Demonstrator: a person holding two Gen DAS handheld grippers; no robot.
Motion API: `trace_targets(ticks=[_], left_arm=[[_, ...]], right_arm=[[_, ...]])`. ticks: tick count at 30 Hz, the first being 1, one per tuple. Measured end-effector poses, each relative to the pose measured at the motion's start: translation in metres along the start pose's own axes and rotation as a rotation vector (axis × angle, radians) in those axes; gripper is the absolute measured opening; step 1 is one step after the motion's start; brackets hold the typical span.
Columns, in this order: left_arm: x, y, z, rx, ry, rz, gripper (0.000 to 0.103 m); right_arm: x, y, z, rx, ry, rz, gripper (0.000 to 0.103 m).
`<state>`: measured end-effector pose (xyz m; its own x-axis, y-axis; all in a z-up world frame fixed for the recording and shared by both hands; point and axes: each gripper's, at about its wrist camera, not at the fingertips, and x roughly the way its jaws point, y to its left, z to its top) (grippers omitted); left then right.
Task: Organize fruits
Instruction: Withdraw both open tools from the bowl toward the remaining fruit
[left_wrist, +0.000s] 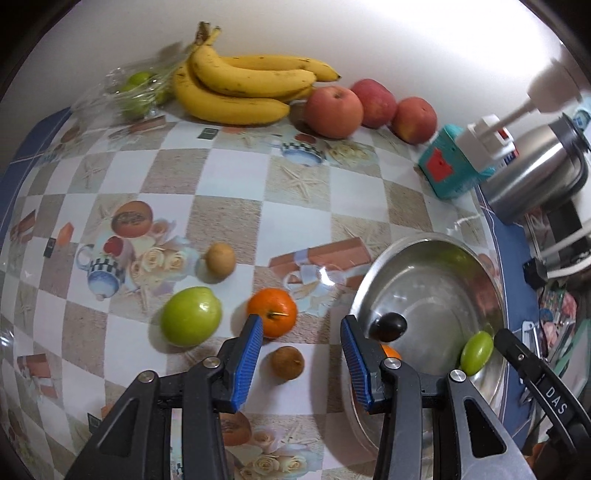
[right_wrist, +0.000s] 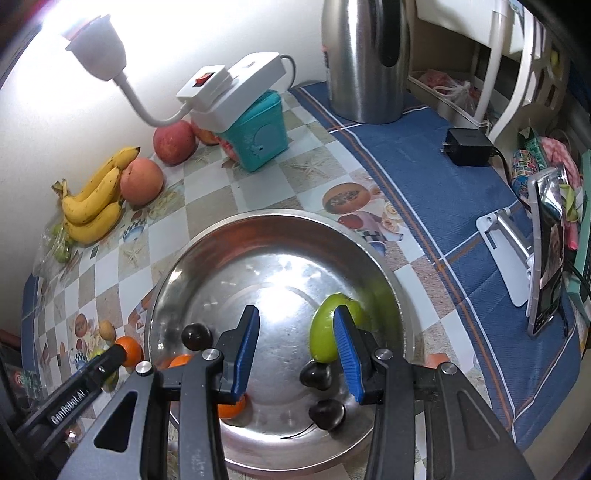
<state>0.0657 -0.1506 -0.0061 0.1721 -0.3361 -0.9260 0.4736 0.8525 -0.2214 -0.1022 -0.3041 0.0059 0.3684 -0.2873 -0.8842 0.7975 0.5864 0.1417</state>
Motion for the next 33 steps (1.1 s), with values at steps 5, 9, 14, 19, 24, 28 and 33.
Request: trace_targets(ticks=[5, 9, 14, 19, 24, 28, 33], left_arm=[[0.001, 0.004, 0.001, -0.013, 0.001, 0.007, 0.048], [0.006, 0.007, -0.001, -0.032, 0.014, 0.046, 0.082], [0.016, 0.017, -0.007, -0.063, 0.038, 0.105, 0.085], [0.024, 0.024, -0.014, -0.091, 0.050, 0.149, 0.100], [0.027, 0.030, -0.016, -0.104, 0.056, 0.189, 0.103], [0.029, 0.030, -0.018, -0.086, 0.052, 0.216, 0.103], [0.027, 0.026, -0.016, -0.074, 0.032, 0.218, 0.103]], right_arm=[[0.001, 0.002, 0.000, -0.005, 0.004, -0.006, 0.043], [0.005, 0.002, 0.000, -0.007, 0.019, -0.023, 0.067], [0.015, 0.002, -0.002, -0.020, 0.048, -0.036, 0.074], [0.022, 0.002, -0.004, -0.027, 0.070, -0.051, 0.083], [0.024, 0.002, -0.005, -0.035, 0.071, -0.057, 0.086], [0.025, 0.003, -0.005, -0.040, 0.069, -0.057, 0.086], [0.022, 0.004, -0.004, -0.053, 0.043, -0.063, 0.100]])
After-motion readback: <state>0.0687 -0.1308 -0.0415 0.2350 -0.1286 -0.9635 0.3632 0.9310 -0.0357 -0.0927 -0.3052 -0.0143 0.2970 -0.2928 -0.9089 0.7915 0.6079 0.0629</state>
